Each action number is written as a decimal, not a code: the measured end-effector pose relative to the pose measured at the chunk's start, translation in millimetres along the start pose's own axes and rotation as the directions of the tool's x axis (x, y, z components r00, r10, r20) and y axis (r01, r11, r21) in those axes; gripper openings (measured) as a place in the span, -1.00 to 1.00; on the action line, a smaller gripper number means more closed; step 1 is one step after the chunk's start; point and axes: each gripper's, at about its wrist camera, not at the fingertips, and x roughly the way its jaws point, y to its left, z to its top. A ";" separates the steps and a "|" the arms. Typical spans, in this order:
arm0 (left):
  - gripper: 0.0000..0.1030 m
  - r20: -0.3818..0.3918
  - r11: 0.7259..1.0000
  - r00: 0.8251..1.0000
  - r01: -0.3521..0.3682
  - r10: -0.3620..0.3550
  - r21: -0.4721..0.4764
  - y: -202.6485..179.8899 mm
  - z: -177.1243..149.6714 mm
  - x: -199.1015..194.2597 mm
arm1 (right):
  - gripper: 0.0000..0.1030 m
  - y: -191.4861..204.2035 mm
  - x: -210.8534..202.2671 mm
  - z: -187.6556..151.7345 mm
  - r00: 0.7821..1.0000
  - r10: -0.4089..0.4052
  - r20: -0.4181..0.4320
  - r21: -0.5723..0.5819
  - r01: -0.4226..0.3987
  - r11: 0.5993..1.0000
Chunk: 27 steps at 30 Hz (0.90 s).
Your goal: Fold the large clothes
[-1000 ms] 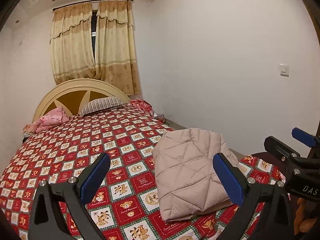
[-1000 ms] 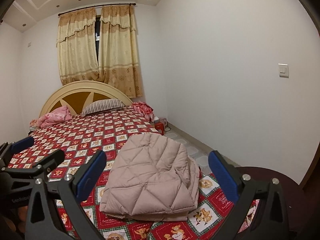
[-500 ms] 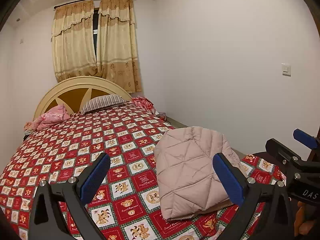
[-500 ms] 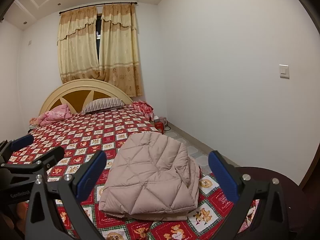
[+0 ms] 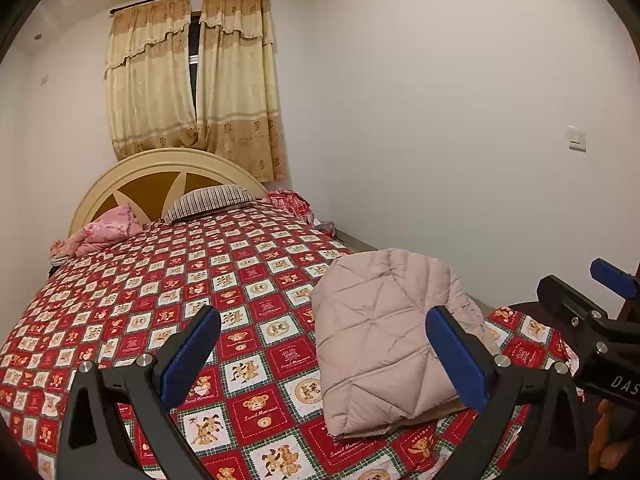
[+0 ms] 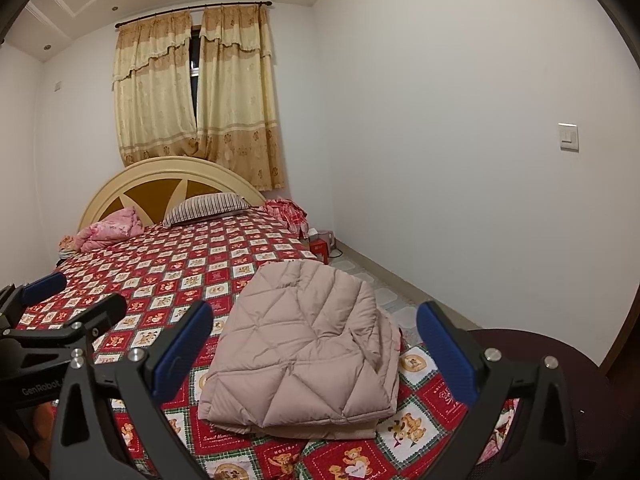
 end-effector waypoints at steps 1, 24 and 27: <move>0.98 0.001 1.000 1.000 0.000 0.000 -0.002 0.4 0.0 -0.1 | 1.00 -0.6 0.8 0.2 1.000 0.000 -0.001 0.000 0.000 1.000; 0.98 0.002 1.000 1.000 -0.023 0.023 0.000 0.8 -1.8 2.8 | 1.00 -0.3 4.7 -3.5 1.000 0.003 -0.011 -0.002 -0.004 1.000; 0.98 0.011 0.999 0.999 -0.041 0.041 -0.008 2.7 -2.3 2.8 | 1.00 -0.4 5.2 -3.8 1.000 0.004 -0.012 -0.002 -0.004 1.000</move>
